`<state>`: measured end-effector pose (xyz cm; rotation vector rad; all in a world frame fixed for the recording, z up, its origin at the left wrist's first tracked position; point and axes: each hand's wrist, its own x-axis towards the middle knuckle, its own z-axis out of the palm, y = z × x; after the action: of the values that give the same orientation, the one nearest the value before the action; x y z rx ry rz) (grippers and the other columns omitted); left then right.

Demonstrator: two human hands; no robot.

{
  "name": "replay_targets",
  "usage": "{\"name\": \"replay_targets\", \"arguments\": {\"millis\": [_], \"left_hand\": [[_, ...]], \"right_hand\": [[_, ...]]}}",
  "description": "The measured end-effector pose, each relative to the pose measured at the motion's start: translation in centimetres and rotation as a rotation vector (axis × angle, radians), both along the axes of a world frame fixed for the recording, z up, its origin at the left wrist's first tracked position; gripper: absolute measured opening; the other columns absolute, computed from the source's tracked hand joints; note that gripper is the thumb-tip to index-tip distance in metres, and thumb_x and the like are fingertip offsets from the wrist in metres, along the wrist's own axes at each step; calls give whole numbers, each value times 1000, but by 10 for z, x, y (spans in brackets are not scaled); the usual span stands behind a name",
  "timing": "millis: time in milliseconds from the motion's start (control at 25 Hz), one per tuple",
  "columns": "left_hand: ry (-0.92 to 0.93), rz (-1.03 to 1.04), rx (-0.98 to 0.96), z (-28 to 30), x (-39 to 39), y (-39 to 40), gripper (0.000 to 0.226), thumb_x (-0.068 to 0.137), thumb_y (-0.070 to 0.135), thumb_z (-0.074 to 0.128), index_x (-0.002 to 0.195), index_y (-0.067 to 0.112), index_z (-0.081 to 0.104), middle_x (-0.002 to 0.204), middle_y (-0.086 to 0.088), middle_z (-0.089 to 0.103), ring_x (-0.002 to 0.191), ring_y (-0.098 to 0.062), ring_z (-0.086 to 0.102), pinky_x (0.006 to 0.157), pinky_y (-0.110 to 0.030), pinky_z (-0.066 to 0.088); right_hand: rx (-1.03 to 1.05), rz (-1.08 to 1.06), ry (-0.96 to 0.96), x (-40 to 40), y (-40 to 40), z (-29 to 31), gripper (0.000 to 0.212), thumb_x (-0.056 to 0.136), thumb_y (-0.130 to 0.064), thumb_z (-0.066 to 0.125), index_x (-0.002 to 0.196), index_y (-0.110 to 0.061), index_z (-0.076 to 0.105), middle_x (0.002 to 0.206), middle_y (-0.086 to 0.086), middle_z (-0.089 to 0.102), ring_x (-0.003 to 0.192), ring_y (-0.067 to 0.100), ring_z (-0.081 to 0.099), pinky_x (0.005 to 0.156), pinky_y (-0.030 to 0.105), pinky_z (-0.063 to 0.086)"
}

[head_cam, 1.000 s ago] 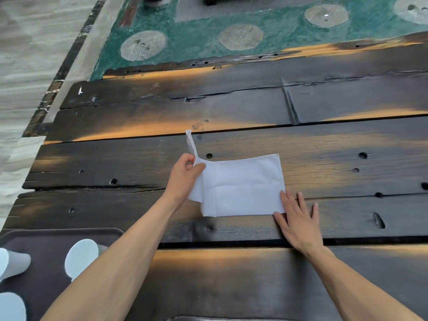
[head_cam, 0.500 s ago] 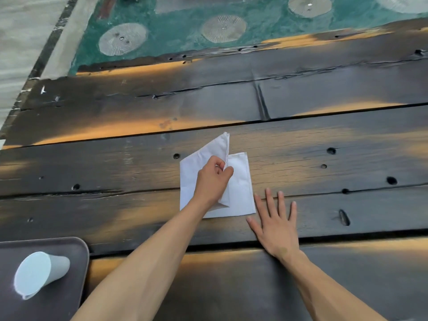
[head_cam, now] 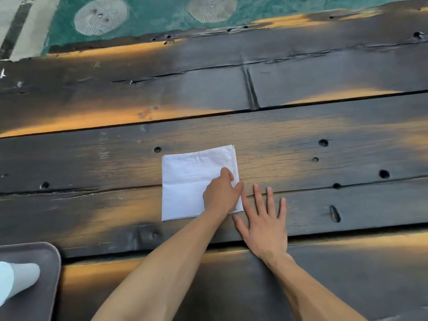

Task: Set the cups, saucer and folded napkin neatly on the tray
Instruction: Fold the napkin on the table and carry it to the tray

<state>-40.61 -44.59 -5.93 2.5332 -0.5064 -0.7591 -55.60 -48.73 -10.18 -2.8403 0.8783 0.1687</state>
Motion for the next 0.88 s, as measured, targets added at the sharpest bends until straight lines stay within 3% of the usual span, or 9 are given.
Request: {"name": "replay_targets", "arguments": {"millis": [160, 240, 400, 480, 560, 640, 760, 880], "left_hand": [[67, -107, -52, 5, 3, 11, 40, 87, 55, 55, 115, 27, 50, 90, 9, 61, 87, -18, 60, 70, -34, 45], [47, -164, -128, 10, 5, 31, 35, 93, 49, 49, 121, 29, 53, 92, 15, 57, 92, -12, 59, 75, -34, 48], [-294, -256, -121, 12, 32, 87, 29, 99, 31, 45, 123, 25, 59, 113, 9, 58, 110, -13, 49, 84, -31, 42], [-431, -312, -75, 10, 51, 106, 33, 99, 27, 48, 129, 18, 58, 127, 1, 57, 122, -19, 47, 98, -34, 37], [-478, -342, -39, 6, 61, 113, 42, 99, 27, 48, 137, 11, 52, 141, -6, 50, 137, -25, 39, 110, -38, 31], [-467, -407, -6, -1, 68, 109, 51, 101, 30, 44, 146, 8, 40, 154, -8, 37, 147, -26, 23, 119, -41, 19], [-448, -510, 85, -18, 76, 102, 60, 103, 37, 30, 155, 11, 14, 164, -4, 6, 151, -20, -2, 122, -39, 0], [-483, -516, 164, -30, 79, 102, 64, 101, 43, 18, 156, 15, 3, 164, -1, -9, 150, -16, -11, 121, -39, -6]], "right_hand": [[6, -5, 4, 1, 1, 6, 65, 93, -60, 31, 151, -31, 26, 162, 1, 17, 150, 31, 6, 118, 59, 4], [48, -39, -22, 0, 1, 11, 65, 91, -48, 33, 152, -29, 26, 162, -3, 18, 150, 25, 8, 119, 56, 5], [165, -233, -248, 13, -8, 32, 64, 79, -22, 38, 142, -17, 46, 149, -1, 45, 140, 21, 37, 114, 50, 25], [121, -161, -327, 42, -9, 44, 59, 80, -17, 38, 138, -12, 50, 145, 5, 49, 136, 27, 42, 110, 49, 33], [78, 54, -264, 79, 1, 51, 56, 89, -19, 40, 143, -11, 43, 152, 6, 41, 143, 30, 31, 115, 50, 27], [83, 207, -147, 110, 10, 49, 56, 99, -28, 38, 152, -13, 29, 160, 5, 24, 150, 28, 12, 121, 48, 10], [55, 241, -4, 131, 11, 30, 63, 102, -45, 25, 156, -16, 10, 164, 2, 3, 150, 25, -5, 122, 47, -3], [18, 224, 25, 127, 9, 15, 66, 99, -54, 17, 156, -21, 5, 164, -2, -2, 150, 24, -10, 120, 52, -2]]}}
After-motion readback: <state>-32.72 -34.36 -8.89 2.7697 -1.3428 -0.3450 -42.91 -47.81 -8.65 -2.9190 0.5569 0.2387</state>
